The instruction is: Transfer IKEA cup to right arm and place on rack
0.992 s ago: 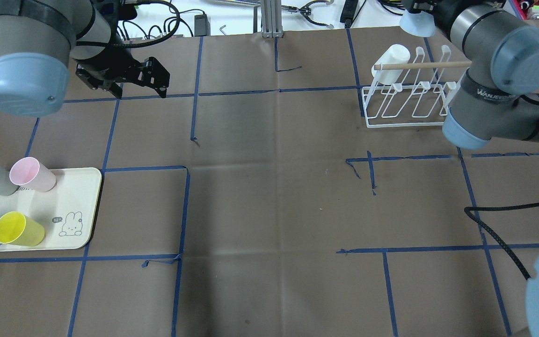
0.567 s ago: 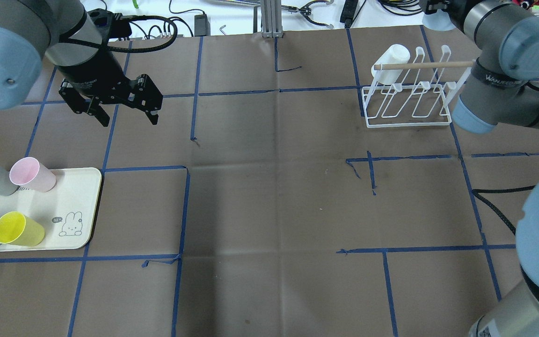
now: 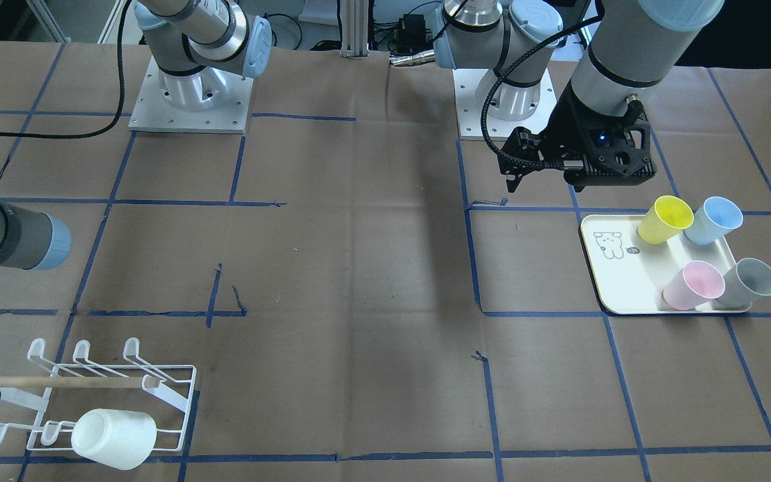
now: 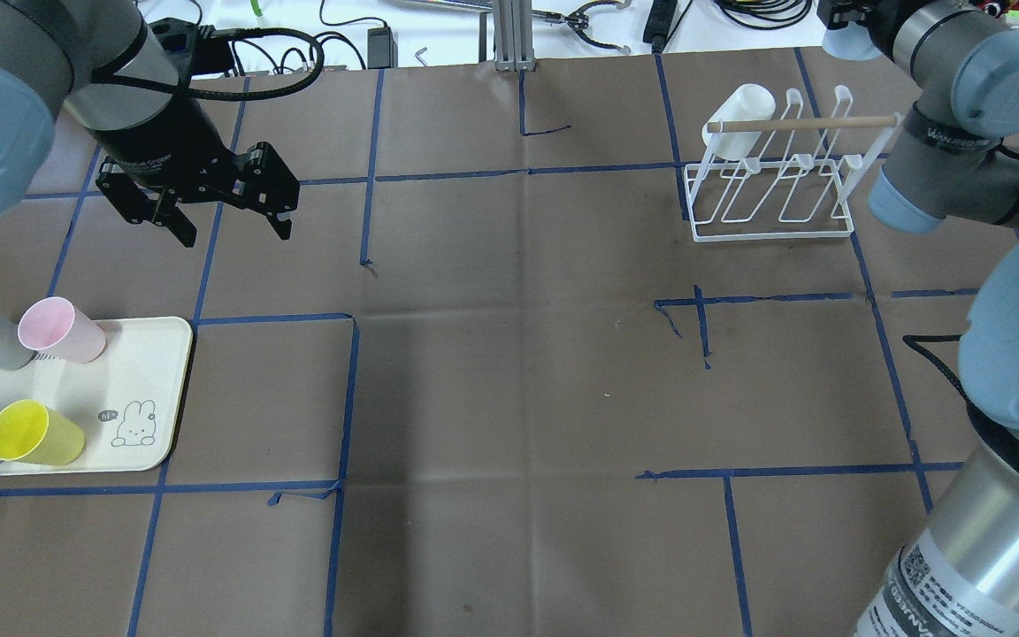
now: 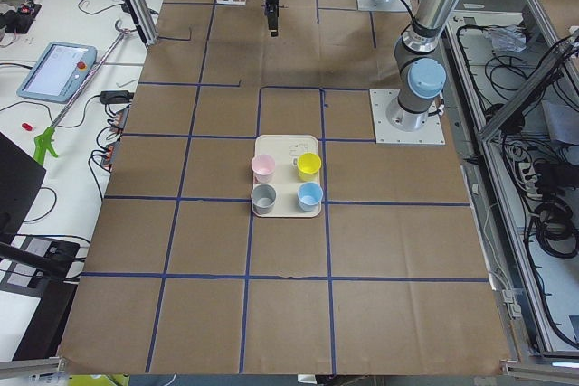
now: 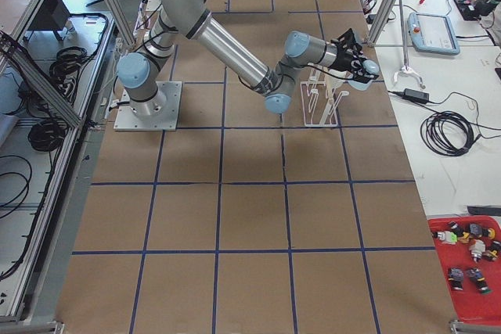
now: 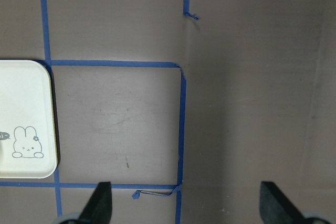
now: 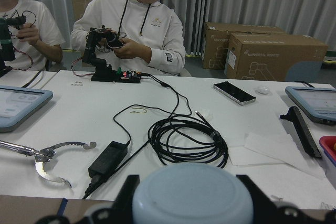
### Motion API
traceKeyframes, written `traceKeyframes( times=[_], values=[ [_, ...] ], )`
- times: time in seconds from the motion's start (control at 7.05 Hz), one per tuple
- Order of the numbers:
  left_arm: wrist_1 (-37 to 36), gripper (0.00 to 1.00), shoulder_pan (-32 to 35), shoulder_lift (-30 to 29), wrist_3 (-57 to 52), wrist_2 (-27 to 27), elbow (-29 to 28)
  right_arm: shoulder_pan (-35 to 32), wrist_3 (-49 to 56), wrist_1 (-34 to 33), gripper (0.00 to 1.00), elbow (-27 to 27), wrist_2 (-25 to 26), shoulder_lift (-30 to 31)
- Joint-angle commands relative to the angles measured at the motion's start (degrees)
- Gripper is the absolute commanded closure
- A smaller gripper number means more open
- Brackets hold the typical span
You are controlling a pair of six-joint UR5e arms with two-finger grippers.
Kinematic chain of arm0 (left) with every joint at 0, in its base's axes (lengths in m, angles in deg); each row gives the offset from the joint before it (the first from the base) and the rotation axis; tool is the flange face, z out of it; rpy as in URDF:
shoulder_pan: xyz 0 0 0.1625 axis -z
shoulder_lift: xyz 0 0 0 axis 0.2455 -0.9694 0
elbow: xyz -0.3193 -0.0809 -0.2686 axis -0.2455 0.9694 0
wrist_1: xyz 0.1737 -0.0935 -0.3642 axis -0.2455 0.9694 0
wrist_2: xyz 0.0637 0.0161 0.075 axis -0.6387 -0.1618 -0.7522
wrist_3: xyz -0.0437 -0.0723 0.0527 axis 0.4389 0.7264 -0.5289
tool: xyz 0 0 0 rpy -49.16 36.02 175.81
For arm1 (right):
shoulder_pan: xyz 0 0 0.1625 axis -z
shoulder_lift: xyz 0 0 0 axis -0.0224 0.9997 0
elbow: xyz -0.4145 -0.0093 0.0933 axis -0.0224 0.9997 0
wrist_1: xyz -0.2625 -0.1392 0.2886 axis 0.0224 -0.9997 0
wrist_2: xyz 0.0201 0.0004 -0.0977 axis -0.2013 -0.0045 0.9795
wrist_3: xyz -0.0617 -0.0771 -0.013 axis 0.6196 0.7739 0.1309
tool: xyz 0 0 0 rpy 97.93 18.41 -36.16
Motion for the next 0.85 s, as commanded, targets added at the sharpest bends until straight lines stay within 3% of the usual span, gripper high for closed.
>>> traceKeyframes(
  times=[0.0,0.57,0.71],
  values=[
    [-0.02,0.00,-0.04,0.22,1.50,0.10,-0.36,0.14,-0.03,-1.84,0.91,-2.92,0.12,-1.00],
    [-0.02,0.00,-0.04,0.05,2.29,0.01,0.34,0.93,0.15,-1.93,0.90,-7.15,0.12,-0.48],
    [-0.02,0.00,-0.04,0.05,2.29,0.01,0.26,0.93,0.15,-1.85,0.84,-7.76,0.47,-0.31]
  ],
)
